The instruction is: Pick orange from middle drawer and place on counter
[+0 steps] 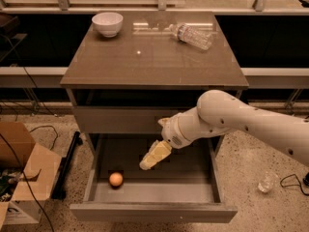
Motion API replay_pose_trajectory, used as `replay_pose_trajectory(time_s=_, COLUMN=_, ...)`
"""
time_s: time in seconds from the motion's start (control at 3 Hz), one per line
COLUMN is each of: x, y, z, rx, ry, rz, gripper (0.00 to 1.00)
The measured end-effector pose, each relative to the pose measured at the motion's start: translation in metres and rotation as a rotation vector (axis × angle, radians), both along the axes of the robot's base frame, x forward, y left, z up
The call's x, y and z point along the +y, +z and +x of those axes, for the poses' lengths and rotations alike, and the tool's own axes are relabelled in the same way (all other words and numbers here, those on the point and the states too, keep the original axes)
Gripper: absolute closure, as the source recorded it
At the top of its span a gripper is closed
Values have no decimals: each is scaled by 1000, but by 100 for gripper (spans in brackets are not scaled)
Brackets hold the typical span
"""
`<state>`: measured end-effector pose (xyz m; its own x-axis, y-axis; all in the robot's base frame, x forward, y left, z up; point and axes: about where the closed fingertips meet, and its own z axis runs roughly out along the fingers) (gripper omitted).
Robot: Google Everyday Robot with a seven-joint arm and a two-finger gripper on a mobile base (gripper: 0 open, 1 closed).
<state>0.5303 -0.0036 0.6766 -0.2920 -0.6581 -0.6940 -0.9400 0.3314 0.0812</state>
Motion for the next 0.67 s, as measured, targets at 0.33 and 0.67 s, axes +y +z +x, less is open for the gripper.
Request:
replay_pose_trajectory(time_s=0.33, x=26, y=-51, z=1, rx=49, ry=-22, rz=20, gripper=0)
replay_pose_trajectory(time_s=0.67, x=37, y=-102, z=-3, rx=134, ry=-116, rz=83, gripper=0)
